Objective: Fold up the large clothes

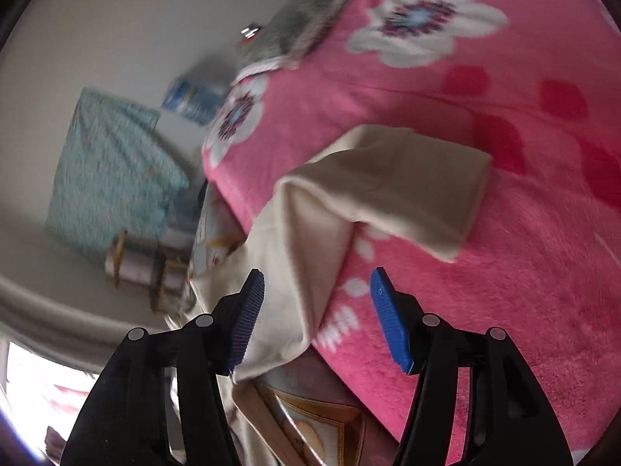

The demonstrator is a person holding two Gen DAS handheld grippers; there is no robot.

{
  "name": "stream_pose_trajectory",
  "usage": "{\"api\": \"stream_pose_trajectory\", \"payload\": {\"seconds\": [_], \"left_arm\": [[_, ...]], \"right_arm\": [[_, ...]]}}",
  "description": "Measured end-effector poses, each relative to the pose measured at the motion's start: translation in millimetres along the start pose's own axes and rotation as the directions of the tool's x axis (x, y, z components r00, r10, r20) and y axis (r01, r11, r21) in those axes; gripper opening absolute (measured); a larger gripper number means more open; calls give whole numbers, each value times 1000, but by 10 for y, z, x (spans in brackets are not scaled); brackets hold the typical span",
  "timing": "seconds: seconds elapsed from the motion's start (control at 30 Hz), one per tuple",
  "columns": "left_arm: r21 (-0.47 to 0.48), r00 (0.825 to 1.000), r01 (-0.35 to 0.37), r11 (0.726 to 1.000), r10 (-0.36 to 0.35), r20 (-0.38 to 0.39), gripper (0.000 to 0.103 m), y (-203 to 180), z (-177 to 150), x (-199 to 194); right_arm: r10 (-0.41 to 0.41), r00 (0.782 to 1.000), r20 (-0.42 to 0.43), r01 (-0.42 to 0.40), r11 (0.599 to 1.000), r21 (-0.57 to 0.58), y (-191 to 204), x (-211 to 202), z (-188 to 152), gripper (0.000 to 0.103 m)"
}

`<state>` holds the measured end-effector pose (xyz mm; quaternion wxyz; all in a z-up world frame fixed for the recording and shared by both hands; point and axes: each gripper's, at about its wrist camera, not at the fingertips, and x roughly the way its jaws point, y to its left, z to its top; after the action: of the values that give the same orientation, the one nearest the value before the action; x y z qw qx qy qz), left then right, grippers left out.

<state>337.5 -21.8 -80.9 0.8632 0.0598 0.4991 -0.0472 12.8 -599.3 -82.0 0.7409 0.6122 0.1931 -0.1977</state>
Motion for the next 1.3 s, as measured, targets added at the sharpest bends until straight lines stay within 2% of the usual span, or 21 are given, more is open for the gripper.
{"api": "stream_pose_trajectory", "payload": {"seconds": [0.07,0.1,0.2,0.27,0.33,0.4,0.5,0.57,0.73,0.8,0.87,0.93,1.03,1.1,1.13,1.2,1.23,1.3], "left_arm": [[1,1000,0,1000,0,-1,99,-2,-1,0],[2,1000,0,1000,0,-4,99,-2,1,1],[3,1000,1,1000,-1,-16,99,-2,12,5],[3,1000,1,1000,-1,-23,99,-2,20,9],[2,1000,1,1000,-1,-26,99,2,32,17],[2,1000,1,1000,-1,-25,99,3,32,15],[3,1000,1,1000,-1,-26,99,3,32,16],[4,1000,2,1000,-2,-29,99,6,37,19],[6,1000,4,1000,-4,-24,99,8,28,15],[8,1000,5,1000,-5,-24,99,8,26,17],[9,1000,7,1000,-7,-25,99,10,26,16],[12,1000,10,1000,-10,-25,99,7,23,11],[14,1000,11,1000,-11,-23,99,3,25,10],[14,1000,11,1000,-10,-24,99,5,24,9],[14,1000,11,1000,-10,-25,99,5,24,9],[13,1000,11,1000,-10,-23,99,4,24,9],[14,1000,10,1000,-10,-23,99,5,25,9],[14,1000,10,1000,-10,-24,99,7,25,9]], "right_arm": [[89,996,-9,-87,988,130,-188,30,69,57],[102,995,-9,-99,981,167,-211,80,76,58],[81,997,4,-80,975,209,-148,256,127,59],[64,997,33,-70,973,218,-32,393,183,59],[68,995,79,-87,955,283,-5,491,239,59],[103,988,111,-140,906,399,-117,560,268,60],[149,978,148,-207,806,555,-338,603,242,60],[187,967,175,-255,750,610,-434,538,153,60],[229,947,224,-318,755,573,-441,209,-32,60],[219,942,253,-330,733,595,-502,136,-64,60],[237,928,289,-370,682,630,-569,139,-123,60],[253,920,300,-390,668,634,-565,79,-188,61],[225,926,303,-370,701,609,-479,127,-80,65],[204,931,302,-358,671,650,-521,248,5,65],[191,938,289,-342,645,683,-564,331,36,65],[180,938,296,-345,576,741,-663,402,7,65],[172,939,297,-341,568,749,-681,427,24,65],[137,943,303,-322,607,727,-655,418,102,61]]}}
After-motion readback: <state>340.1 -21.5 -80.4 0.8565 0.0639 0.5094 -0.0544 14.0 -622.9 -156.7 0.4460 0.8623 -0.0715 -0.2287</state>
